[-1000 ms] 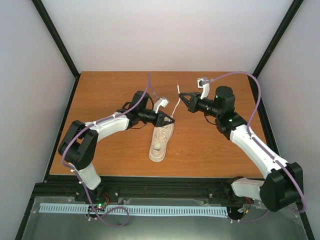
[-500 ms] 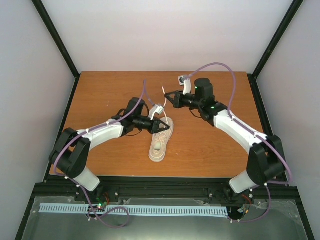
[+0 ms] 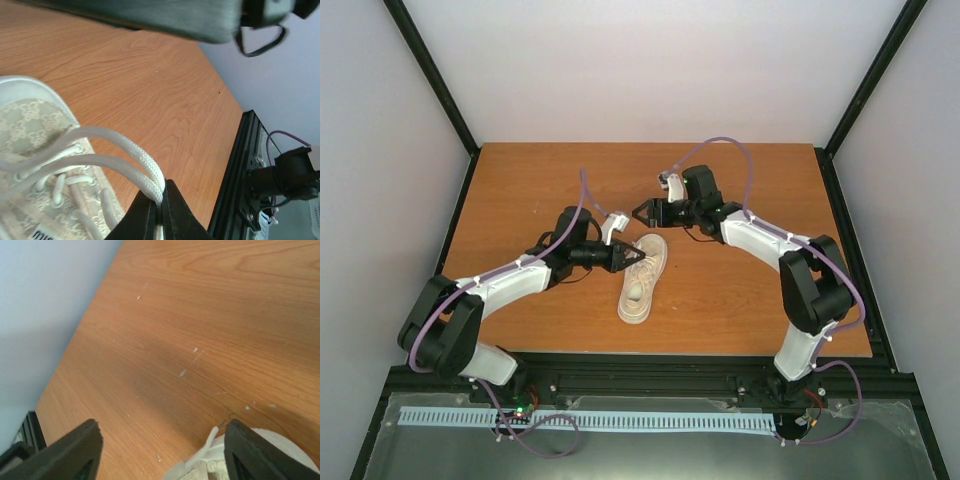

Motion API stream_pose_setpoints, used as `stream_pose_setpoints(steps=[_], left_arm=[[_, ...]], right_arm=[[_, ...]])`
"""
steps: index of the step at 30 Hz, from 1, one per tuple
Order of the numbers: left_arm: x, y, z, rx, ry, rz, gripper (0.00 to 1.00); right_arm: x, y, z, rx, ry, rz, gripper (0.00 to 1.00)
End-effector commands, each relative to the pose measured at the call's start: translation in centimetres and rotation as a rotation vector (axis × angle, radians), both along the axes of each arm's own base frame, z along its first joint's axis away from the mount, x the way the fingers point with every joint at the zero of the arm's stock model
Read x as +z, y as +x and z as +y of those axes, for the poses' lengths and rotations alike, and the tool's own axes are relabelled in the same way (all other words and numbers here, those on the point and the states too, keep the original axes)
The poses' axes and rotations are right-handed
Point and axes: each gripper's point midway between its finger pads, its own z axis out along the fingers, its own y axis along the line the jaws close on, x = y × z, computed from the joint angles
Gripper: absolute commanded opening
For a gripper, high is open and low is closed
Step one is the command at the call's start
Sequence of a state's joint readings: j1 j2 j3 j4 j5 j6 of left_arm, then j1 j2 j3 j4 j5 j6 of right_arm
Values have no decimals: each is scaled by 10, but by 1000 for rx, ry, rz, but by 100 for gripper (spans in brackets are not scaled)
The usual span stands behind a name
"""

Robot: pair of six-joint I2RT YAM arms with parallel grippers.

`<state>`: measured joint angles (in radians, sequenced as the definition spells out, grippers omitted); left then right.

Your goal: Tie the shoes

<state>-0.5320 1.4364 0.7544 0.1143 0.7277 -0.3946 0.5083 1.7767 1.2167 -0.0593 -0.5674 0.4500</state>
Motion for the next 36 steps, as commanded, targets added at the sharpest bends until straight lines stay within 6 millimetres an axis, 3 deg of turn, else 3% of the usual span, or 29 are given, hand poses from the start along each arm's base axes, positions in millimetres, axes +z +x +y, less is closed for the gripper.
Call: stream_pose_setpoints(steps=[1,5,8,14,25,36], left_arm=[[13,16,8,99,-47,4,1],[17,19,10,127,-62,24,1],[21,19,10,132,-73,32,1],[22,17,9,120,-79,42,1],[20,15,8,106,-74,51,1],[22,16,7,103,-78,54,1]], right_arm=[[32,8,-27,-42,-15,-94,72],[31,3,-61,-97,-11,-124,77],[18,-14,-64,-58,6,-153,68],[-14,-48,-36,83,30,-184,53],[-53,-55,1,211,19,-263,47],[-64,-58,15,303,13,-335,43]])
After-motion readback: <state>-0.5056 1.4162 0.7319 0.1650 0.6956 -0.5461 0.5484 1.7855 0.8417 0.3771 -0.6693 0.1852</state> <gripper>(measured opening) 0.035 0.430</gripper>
